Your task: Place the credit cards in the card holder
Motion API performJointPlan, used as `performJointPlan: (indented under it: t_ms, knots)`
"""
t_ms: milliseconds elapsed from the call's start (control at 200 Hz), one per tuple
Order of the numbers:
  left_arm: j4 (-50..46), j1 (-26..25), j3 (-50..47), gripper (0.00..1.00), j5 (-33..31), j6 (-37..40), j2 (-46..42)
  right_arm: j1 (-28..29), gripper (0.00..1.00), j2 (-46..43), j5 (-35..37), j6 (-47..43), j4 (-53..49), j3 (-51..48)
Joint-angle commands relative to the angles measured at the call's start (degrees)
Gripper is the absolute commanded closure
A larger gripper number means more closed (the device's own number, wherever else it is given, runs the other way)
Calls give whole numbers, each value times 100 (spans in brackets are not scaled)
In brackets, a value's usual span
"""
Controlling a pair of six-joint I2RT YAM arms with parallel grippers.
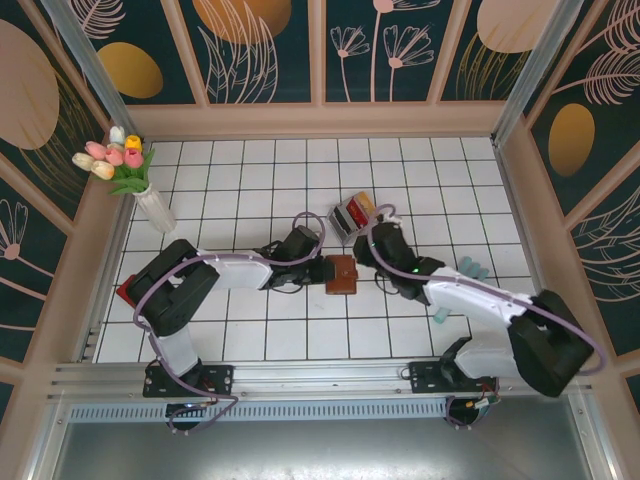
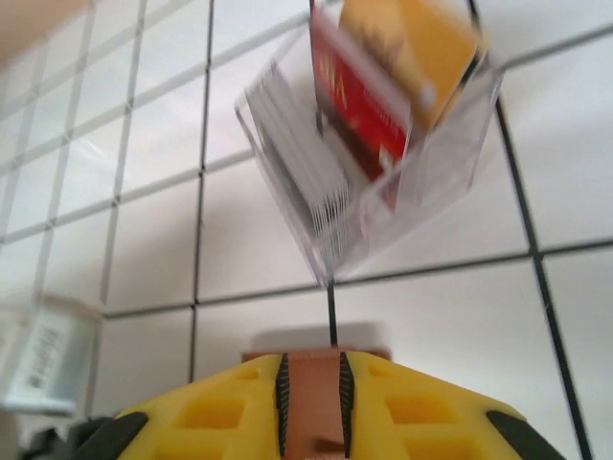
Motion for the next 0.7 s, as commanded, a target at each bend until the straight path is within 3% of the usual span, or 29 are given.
performJointPlan:
  t_ms: [0,90,185,285,405,691]
  knots:
    - [-461,-21,112,67,-461,168,-305,-576,74,-291,-308,-361,-609,73]
    - [-461,-7,84,65,-719,238,-601,-1232,71,-584,-238,-590,-816,87]
    - [-577,21,149,65,-829,342,-659,-1687,69,-838,-1035,-962,-559,48]
    - [-693,24,233,62,-749,466,-564,-1628,80,-897,-2298,-696,-220,-294]
    - [-664,38,215,57,-477,586,-435,-1393,85,-572,-3405,-233,164,-680]
    - [-708,33,421,56,10,691,165,-1118,90,555,-4292,98,253,-418]
